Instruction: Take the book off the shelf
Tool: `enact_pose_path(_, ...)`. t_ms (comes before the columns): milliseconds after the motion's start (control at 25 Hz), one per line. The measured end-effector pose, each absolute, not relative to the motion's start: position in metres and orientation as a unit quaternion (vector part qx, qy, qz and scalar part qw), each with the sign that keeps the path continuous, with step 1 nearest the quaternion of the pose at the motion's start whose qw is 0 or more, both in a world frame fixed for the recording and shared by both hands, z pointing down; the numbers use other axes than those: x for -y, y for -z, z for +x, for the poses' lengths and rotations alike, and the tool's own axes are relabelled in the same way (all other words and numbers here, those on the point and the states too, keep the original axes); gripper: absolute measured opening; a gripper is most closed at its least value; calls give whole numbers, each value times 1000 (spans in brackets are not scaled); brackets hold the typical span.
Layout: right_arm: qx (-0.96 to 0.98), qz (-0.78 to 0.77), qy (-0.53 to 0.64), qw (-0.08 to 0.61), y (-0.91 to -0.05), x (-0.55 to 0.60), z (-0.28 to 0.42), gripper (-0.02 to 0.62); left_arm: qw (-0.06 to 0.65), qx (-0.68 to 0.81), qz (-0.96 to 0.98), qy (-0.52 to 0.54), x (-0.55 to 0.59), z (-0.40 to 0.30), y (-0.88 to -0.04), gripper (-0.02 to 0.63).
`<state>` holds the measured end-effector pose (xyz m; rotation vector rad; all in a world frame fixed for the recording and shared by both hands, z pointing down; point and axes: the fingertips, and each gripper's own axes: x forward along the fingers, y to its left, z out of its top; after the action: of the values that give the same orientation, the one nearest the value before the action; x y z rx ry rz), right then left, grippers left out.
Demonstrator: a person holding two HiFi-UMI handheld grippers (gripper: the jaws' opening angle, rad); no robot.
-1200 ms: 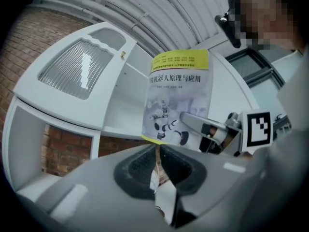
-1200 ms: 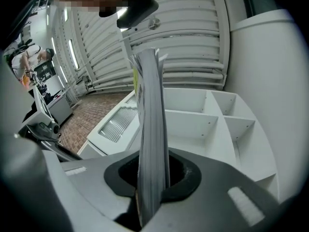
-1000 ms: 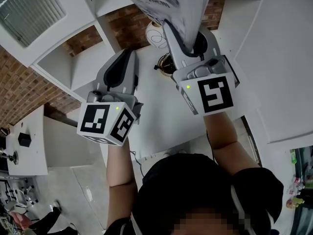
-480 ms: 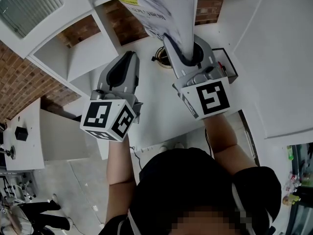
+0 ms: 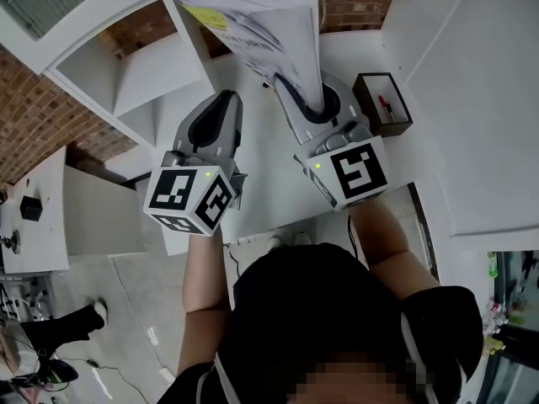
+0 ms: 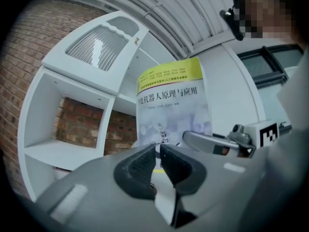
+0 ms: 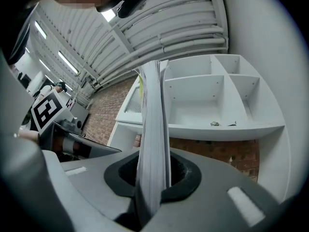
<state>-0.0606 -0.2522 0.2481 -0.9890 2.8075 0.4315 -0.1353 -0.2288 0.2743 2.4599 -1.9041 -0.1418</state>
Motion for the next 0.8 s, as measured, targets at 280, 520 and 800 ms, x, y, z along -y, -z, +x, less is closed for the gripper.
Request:
enact_pose_path(280, -949, -289, -115, 47, -279, 238, -78, 66, 32, 627, 777, 39, 219, -145, -298, 34)
enact_pose_path(520, -962, -258, -91, 23, -305, 228, -102, 66, 49, 644, 763, 35, 206, -166, -318, 34)
enact_pose_path(800, -973, -224, -60, 3, -332, 214, -123, 66, 66, 661, 746, 38, 187, -189, -339, 34)
